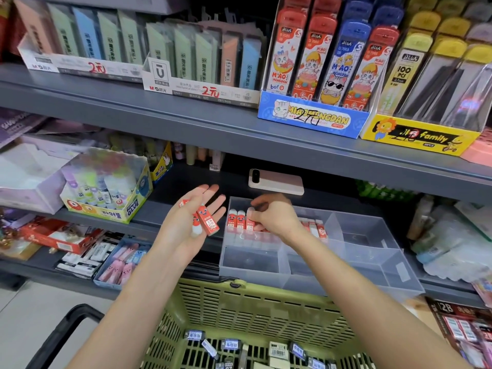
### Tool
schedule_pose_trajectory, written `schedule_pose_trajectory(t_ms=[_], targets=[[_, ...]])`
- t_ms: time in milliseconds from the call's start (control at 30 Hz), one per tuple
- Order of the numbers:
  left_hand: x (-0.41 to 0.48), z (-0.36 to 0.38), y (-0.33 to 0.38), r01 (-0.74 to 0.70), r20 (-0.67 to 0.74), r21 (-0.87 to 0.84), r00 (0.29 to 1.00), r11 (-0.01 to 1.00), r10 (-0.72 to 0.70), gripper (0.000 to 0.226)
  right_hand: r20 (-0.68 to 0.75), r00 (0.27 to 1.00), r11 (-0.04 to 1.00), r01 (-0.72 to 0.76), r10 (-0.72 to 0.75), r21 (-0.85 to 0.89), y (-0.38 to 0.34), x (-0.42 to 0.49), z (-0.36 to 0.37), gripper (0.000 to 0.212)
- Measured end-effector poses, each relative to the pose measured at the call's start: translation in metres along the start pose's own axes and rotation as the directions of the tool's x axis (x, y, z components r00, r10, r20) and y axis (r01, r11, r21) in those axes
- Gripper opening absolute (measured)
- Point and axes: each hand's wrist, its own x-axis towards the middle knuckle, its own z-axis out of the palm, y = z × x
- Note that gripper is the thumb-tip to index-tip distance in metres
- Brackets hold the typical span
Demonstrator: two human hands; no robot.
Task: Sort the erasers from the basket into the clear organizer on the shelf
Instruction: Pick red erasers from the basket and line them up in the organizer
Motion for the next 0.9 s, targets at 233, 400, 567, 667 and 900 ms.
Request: schedule_pose_trajectory(t_ms=[233, 400, 567, 667, 900], targets=[[-0.003, 0.001, 0.000, -0.039, 0.022, 0.015, 0.999, 0.999, 0.038, 0.019, 0.001, 0.987, 0.845, 0.138, -0.160, -0.516, -0.002, 0.000, 0.006, 0.022], [-0.005, 0.005, -0.002, -0.043, 0.033, 0.020, 0.999, 0.999, 0.043, 0.021, 0.062, 0.988, 0.862, 0.152, -0.139, -0.483, -0.001, -0.001, 0.000, 0.034], [-0.009, 0.013, -0.005, -0.030, 0.035, 0.022, 0.999, 0.999, 0.030, 0.020, 0.108, 0.987, 0.861, 0.154, -0.116, -0.485, -0.003, -0.008, -0.004, 0.040], [-0.011, 0.018, -0.004, -0.020, 0.047, 0.007, 0.999, 1.000, 0.019, 0.021, -0.027, 0.956, 0.857, 0.250, -0.292, -0.451, -0.010, -0.025, -0.006, 0.018], [-0.022, 0.032, -0.005, 0.016, 0.149, 0.131, 0.988, 0.991, -0.036, 0.027, 0.067, 0.929, 0.927, 0.353, -0.363, 0.127, -0.034, -0.065, 0.004, 0.025]])
